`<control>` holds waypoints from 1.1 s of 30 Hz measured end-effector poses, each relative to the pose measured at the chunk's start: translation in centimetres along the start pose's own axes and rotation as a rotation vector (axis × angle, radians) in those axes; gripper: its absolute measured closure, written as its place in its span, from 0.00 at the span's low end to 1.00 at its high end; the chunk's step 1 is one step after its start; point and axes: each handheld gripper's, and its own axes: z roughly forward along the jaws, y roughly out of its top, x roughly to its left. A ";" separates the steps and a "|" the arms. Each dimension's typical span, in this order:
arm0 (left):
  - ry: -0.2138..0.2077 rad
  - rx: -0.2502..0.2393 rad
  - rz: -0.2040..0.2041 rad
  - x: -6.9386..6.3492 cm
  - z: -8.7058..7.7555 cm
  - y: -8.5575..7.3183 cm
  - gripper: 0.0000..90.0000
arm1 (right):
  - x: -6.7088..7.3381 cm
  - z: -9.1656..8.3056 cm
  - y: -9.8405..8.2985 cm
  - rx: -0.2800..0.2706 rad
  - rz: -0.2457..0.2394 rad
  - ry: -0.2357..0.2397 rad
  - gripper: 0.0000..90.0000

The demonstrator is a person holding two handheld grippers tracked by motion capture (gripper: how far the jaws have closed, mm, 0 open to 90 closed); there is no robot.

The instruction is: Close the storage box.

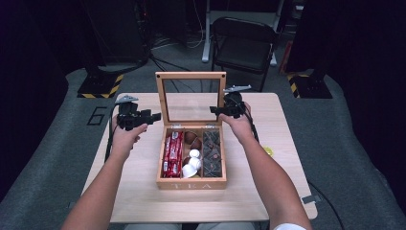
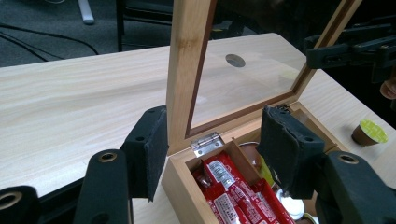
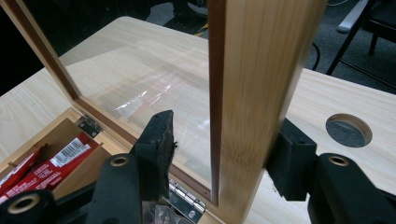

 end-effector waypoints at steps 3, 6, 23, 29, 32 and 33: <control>0.000 -0.002 0.000 0.1 0.1 0.1 0.46 | 0.0 -0.2 -0.1 -0.004 0.004 0.006 0.53; 0.005 -0.002 0.000 0.0 0.3 0.5 0.46 | 0.1 -0.3 -0.2 -0.012 0.003 0.001 0.52; -0.015 -0.025 0.035 -0.3 1.8 3.3 0.46 | 0.9 -1.1 -0.8 -0.021 -0.013 -0.010 0.53; -0.021 -0.053 0.048 -0.7 2.1 3.7 0.47 | 1.2 -1.4 -1.0 -0.016 -0.012 -0.012 0.52; -0.032 -0.076 0.046 -0.8 1.9 3.7 0.50 | 1.3 -1.5 -1.1 -0.024 -0.013 -0.018 0.51; -0.031 -0.074 0.056 -0.8 1.9 3.7 0.51 | 1.4 -1.5 -1.2 -0.030 -0.010 -0.020 0.51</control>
